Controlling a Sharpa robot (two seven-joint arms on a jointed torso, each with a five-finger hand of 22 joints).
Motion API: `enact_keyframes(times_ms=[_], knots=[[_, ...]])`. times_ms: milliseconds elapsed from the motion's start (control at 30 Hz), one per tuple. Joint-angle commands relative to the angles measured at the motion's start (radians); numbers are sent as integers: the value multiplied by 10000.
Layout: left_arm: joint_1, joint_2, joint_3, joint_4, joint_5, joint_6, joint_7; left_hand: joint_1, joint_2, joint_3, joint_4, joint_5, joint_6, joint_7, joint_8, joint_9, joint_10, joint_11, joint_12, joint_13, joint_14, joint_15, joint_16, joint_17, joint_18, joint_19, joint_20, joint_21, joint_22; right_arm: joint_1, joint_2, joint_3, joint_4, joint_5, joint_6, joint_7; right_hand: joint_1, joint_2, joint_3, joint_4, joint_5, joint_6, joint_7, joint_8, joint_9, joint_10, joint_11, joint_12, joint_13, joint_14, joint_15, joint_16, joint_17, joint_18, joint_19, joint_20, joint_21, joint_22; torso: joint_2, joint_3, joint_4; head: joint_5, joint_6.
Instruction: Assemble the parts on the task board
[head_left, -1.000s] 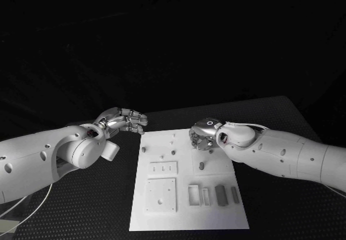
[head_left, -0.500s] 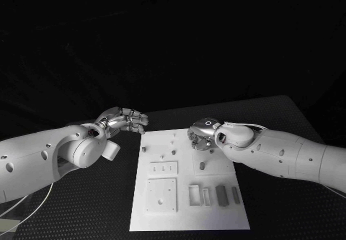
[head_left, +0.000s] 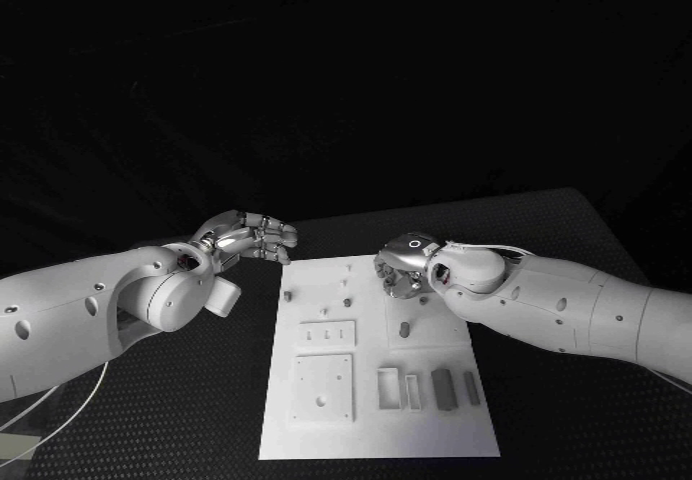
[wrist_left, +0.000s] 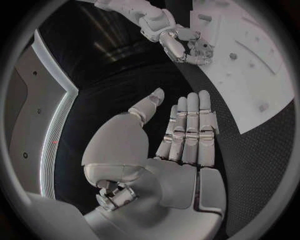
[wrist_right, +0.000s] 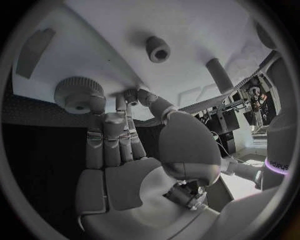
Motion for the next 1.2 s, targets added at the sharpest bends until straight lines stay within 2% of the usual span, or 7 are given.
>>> enact_keyframes(times_ms=[33, 300, 467, 533, 767, 933, 1200], knots=[[33, 31, 7, -32, 44, 151, 110, -110, -5, -42, -16, -5, -11, 40, -47, 17, 6, 61, -56, 10, -37, 1, -65, 16, 96, 6, -30, -38, 13, -186, -18, -136, -85, -257, 839, -81, 232, 169, 123, -6, 33, 128, -19, 89, 25, 80, -25, 82, 90, -4, -95, 83, -33, 542, 17, -4, 45, 230, 30, -40, 569, -5, 9], [33, 24, 7, -32, 44, 150, 113, -112, 0, -42, -14, -5, -11, 41, -50, 19, 7, 62, -60, 13, -36, 1, -68, 18, 96, 7, -29, -40, 14, -185, -45, -134, 51, -257, 403, -51, 562, 580, 1064, -2, 61, 512, -171, 234, 116, 351, -156, 202, 600, -45, -234, 187, -169, 542, 31, 15, 88, 231, 44, -25, 574, -12, 26], [33, 20, 7, -39, 44, 133, 115, -113, 3, -42, -13, -5, -11, 42, -52, 21, 8, 62, -63, 14, -35, 1, -70, 19, 95, 8, -29, -41, 14, -182, -67, -129, 191, -261, 130, -133, 531, 611, 1487, -5, 42, 697, -256, 304, 193, 502, -241, 244, 868, -58, -305, 265, -230, 542, 66, 0, 156, 237, 42, -13, 573, -5, 50], [33, 11, 7, -41, 44, 123, 117, -112, 3, -42, -14, -5, -11, 42, -53, 21, 8, 62, -64, 15, -35, 1, -70, 20, 96, 8, -29, -42, 14, -171, -67, -125, 245, -268, 94, -163, 520, 618, 1559, -7, 37, 742, -278, 321, 219, 544, -265, 253, 952, -62, -329, 290, -249, 542, 76, -10, 180, 237, 45, 5, 573, 7, 53], [33, 10, 7, -67, 44, 124, 121, -112, 4, -42, -14, -5, -10, 42, -57, 24, 11, 62, -67, 19, -33, 1, -74, 22, 96, 10, -29, -44, 15, 25, 32, -104, 335, -281, -42, -287, 502, 637, 1653, -8, 30, 847, -327, 365, 278, 640, -313, 275, 1114, -72, -375, 334, -285, 542, 83, -22, 223, 237, 52, 25, 568, 76, 121], [33, 11, 7, -99, 44, 115, 120, -112, 4, -42, -15, -5, -10, 43, -59, 26, 12, 62, -70, 21, -32, 1, -76, 24, 97, 11, -29, -46, 16, 151, 238, 3, 258, -353, -332, -444, 495, 631, 1665, -8, 28, 867, -337, 372, 291, 654, -318, 275, 1148, -71, -380, 345, -293, 542, 84, -22, 233, 237, 59, 39, 561, 133, 172], [33, 35, 7, -137, 44, 126, 134, -114, 4, -44, -15, -5, -9, 43, -63, 30, 14, 62, -75, 25, -30, 1, -79, 26, 97, 13, -28, -49, 17, 262, 774, 36, -64, -351, -1037, -636, 487, 590, 1689, -7, 27, 898, -352, 381, 314, 674, -330, 268, 1210, -64, -392, 376, -305, 542, 93, -24, 262, 241, 77, 25, 596, 173, 268]])
